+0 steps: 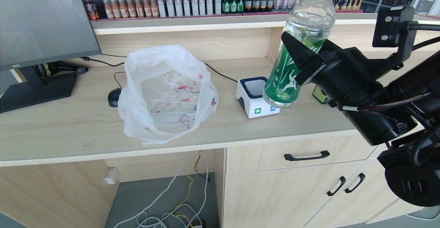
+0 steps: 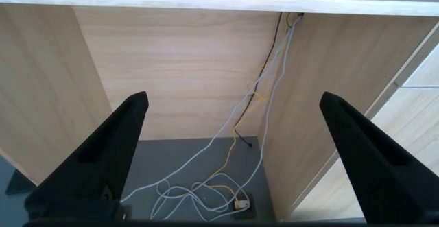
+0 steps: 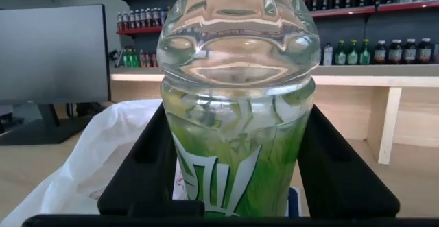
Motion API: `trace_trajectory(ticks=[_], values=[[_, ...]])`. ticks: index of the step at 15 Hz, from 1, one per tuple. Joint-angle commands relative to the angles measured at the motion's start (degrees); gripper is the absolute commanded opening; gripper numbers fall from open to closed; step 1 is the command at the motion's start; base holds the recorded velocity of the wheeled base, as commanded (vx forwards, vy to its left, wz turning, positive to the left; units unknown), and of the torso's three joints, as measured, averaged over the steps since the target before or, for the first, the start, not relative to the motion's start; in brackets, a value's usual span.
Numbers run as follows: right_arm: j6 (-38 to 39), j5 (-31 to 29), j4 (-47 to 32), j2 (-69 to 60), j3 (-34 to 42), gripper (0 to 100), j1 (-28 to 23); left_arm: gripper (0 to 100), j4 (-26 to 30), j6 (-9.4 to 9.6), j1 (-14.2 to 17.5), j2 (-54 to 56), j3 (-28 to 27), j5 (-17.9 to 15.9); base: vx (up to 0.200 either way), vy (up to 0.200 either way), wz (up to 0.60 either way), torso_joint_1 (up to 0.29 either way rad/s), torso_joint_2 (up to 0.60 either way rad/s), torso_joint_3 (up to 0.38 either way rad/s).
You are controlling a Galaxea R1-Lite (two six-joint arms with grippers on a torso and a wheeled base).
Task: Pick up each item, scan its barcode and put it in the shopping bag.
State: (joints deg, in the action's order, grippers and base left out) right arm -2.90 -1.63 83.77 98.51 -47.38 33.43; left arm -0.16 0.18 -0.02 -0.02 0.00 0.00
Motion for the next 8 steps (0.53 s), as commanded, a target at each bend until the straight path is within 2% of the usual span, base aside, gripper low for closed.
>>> trace_trajectory(ticks=[1, 6, 8], values=[[0.4, -0.4, -0.9, 0.3, -1.5, 0, -0.4, 100, 0.0, -0.01, 0.0, 0.0, 0.0, 0.0, 0.000, 0.000, 0.00, 0.000, 0.00, 0.000], [6.7, -1.0, -4.5, 1.9, -6.1, 0, -0.6, 100, -0.1, -0.01, 0.0, 0.0, 0.0, 0.0, 0.000, 0.000, 0.00, 0.000, 0.00, 0.000], [11.1, -5.2, -6.8, 2.4, -6.8, 0, -0.5, 100, 0.0, -0.01, 0.0, 0.0, 0.0, 0.0, 0.000, 0.000, 0.00, 0.000, 0.00, 0.000]])
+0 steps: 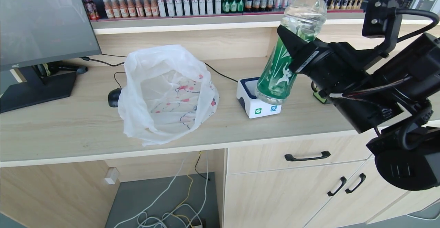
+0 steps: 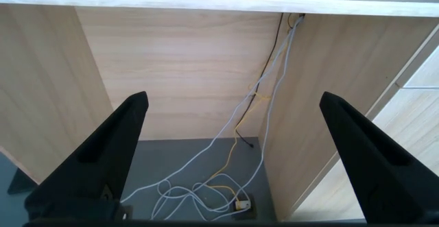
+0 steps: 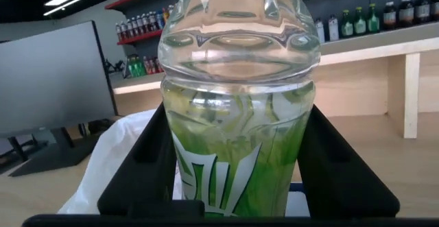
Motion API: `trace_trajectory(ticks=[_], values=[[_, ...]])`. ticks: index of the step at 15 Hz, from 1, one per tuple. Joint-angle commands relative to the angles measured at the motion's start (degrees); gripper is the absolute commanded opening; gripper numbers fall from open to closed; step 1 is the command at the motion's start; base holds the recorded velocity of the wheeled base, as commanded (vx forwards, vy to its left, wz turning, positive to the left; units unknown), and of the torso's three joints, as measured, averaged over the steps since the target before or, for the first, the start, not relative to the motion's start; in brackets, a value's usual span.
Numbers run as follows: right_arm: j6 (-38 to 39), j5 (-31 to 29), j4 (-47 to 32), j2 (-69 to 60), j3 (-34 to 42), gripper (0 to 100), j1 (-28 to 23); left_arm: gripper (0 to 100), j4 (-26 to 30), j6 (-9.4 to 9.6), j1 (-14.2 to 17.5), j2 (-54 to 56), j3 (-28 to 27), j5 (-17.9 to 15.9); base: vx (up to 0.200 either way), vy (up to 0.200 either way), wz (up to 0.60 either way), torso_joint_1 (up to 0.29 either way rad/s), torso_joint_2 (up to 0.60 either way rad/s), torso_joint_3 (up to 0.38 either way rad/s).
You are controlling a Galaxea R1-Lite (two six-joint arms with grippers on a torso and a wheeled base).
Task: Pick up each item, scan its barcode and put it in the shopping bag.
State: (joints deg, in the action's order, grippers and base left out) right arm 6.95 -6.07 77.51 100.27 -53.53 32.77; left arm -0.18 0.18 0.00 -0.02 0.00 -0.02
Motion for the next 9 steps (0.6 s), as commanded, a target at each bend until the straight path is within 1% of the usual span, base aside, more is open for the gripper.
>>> trace_trajectory(ticks=[1, 6, 9], values=[[3.1, -1.3, -1.3, 1.1, -1.7, 0, 0.3, 100, 0.0, -0.01, 0.0, 0.0, 0.0, 0.0, 0.000, 0.000, 0.00, 0.000, 0.00, 0.000], [10.6, -1.8, -8.4, 4.5, -10.4, 0, -0.3, 100, 0.0, -0.01, 0.0, 0.0, 0.0, 0.0, 0.000, 0.000, 0.00, 0.000, 0.00, 0.000], [17.3, -4.8, -14.0, 8.1, -18.5, 0, -0.2, 100, -0.1, -0.01, 0.0, 0.0, 0.0, 0.0, 0.000, 0.000, 0.00, 0.000, 0.00, 0.000]])
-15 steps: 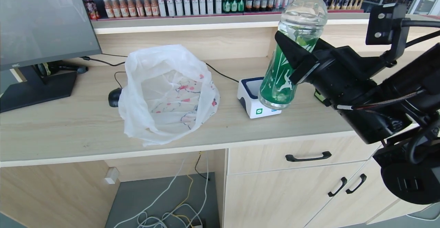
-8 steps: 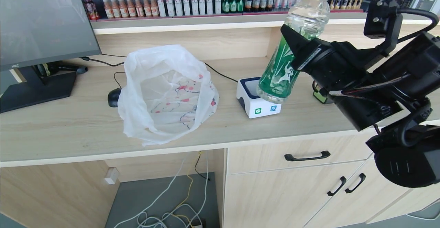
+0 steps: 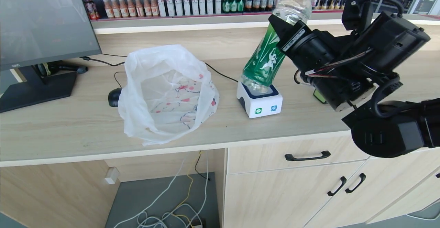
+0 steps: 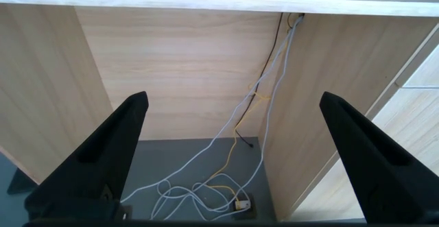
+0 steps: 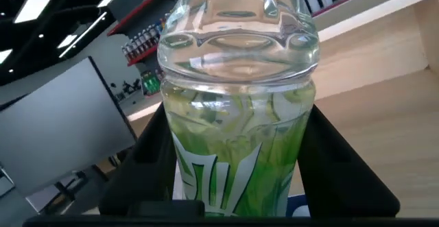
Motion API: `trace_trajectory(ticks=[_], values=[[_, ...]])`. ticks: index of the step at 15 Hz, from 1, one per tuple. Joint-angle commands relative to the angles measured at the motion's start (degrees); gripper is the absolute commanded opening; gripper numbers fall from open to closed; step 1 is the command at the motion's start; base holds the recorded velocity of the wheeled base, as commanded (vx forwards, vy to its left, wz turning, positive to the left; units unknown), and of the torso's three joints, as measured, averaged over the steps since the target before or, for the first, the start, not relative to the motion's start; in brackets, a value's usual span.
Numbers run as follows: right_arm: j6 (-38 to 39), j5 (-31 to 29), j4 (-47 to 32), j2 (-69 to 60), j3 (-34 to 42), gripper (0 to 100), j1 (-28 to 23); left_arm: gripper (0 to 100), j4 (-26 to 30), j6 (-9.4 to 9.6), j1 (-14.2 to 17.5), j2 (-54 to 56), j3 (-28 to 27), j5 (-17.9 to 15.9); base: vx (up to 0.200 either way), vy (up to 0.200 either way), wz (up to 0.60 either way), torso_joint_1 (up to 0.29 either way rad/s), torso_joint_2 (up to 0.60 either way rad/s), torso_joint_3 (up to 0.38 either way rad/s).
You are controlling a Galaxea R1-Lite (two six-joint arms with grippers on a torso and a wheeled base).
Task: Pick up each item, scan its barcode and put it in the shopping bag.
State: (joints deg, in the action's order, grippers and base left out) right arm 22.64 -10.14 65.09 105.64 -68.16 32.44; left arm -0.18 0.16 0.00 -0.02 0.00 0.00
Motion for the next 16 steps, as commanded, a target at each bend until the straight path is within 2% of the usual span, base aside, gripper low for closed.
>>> trace_trajectory(ticks=[1, 4, 10, 16], values=[[2.7, -0.9, -2.4, 3.2, -5.0, 0, 0.1, 100, 0.0, 0.02, 0.0, 0.0, 0.0, 0.0, 0.000, 0.000, 0.00, 0.000, 0.00, 0.000], [11.4, -1.8, -8.0, 4.0, -9.1, 0, 0.0, 100, 0.0, 0.02, 0.0, 0.0, 0.0, 0.0, 0.000, 0.000, 0.00, 0.000, 0.00, 0.000], [27.1, -1.8, -11.0, 4.2, -7.9, 0, -1.9, 100, 0.0, 0.02, 0.0, 0.0, 0.0, 0.0, 0.000, 0.000, 0.00, 0.000, 0.00, 0.000], [34.7, -1.6, -11.6, 5.3, -5.8, 0, -5.8, 100, 0.0, 0.02, 0.0, 0.0, 0.0, 0.0, 0.000, 0.000, 0.00, 0.000, 0.00, 0.000]])
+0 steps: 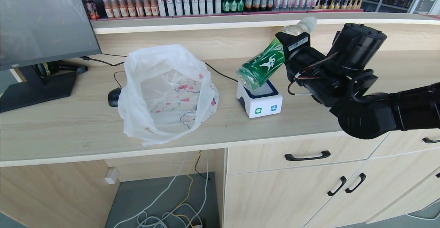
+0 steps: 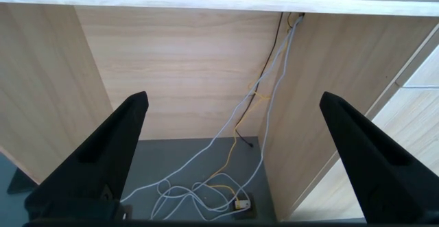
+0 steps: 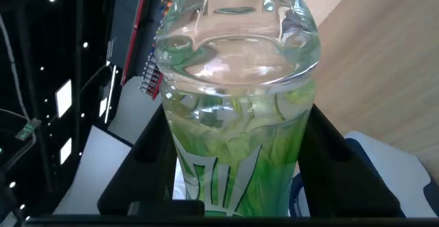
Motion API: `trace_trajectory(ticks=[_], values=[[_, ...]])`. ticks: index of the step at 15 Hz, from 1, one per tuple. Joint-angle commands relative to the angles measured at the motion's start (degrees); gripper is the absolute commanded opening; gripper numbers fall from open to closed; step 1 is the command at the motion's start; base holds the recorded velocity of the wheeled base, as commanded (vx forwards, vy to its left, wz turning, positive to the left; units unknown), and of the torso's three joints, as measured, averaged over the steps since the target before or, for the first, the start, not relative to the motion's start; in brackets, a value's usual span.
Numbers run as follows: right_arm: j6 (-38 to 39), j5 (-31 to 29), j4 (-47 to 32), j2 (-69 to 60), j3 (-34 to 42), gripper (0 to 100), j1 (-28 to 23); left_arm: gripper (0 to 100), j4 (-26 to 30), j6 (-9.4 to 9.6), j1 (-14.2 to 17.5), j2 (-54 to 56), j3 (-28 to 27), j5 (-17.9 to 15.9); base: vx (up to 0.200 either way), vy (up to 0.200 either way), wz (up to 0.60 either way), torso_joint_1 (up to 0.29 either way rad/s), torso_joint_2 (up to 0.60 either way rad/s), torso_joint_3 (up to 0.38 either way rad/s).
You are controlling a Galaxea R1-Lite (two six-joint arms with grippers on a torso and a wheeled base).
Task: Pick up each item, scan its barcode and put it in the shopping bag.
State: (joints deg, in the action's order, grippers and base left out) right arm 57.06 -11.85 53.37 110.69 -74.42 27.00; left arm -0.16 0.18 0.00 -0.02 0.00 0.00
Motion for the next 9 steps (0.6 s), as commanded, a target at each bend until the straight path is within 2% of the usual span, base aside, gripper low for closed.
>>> trace_trajectory(ticks=[1, 9], values=[[0.7, 0.0, 0.2, 0.8, 0.3, 0, -0.7, 100, 0.0, -0.01, 0.0, 0.0, 0.0, 0.0, 0.000, 0.000, 0.00, 0.000, 0.00, 0.000], [5.8, -0.2, 0.2, 1.2, 2.3, 0, -1.5, 100, 0.0, -0.01, 0.0, 0.0, 0.0, 0.0, 0.000, 0.000, 0.00, 0.000, 0.00, 0.000]])
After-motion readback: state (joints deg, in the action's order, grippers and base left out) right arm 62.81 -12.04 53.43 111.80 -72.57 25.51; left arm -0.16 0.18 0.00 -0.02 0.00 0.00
